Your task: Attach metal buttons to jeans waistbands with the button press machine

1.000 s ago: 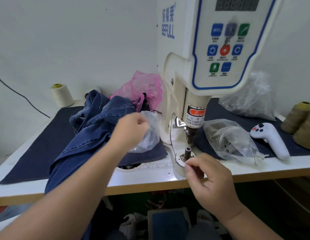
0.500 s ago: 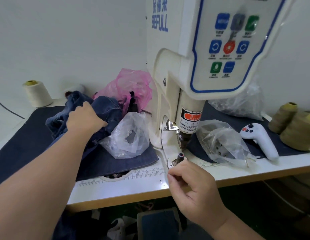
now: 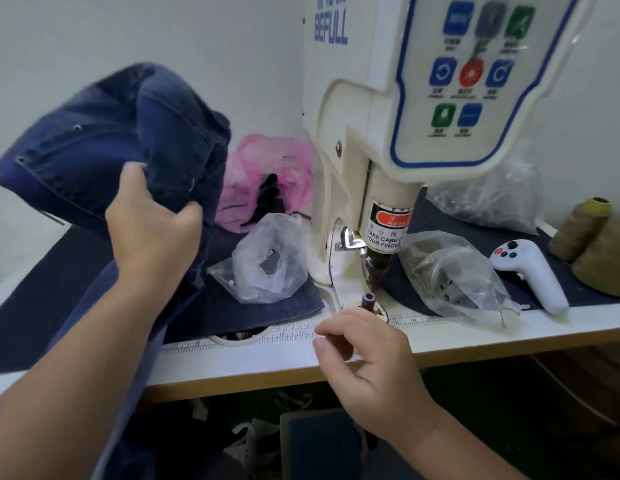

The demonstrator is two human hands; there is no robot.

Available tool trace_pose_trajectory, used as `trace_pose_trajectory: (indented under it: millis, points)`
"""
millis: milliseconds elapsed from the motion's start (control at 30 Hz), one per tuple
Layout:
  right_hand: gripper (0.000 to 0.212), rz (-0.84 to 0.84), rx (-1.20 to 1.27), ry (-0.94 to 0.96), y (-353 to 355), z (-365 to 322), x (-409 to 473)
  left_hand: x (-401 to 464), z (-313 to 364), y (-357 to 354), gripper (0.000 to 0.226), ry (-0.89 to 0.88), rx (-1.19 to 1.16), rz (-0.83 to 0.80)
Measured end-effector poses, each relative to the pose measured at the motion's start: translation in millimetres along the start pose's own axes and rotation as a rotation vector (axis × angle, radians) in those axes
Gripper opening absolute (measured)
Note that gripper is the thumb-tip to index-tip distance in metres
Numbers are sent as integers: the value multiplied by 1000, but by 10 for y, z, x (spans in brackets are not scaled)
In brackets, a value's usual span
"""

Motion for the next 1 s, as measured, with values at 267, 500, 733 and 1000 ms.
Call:
trace_pose_trajectory:
  millis: [267, 500, 733, 1000]
  points:
    - [71, -97, 1027, -491, -237, -428, 539, -1172, 565, 259, 39, -140, -160, -228]
    - [36, 73, 1006, -622, -60, -364, 422, -1317, 649, 348, 29, -319, -181, -666]
    - [28, 119, 1096, -569, 62, -391, 266, -1306, 666, 733, 9, -530, -161, -147]
    - [33, 65, 1279, -591, 124, -521, 118, -870, 776, 724, 51, -257, 210, -390]
Point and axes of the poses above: each hand's wrist, its own x-axis towards the middle knuckle, its own y-axis out of the back of the hand, z = x × y, the point moved 1 cm from there along x, towards the middle knuckle
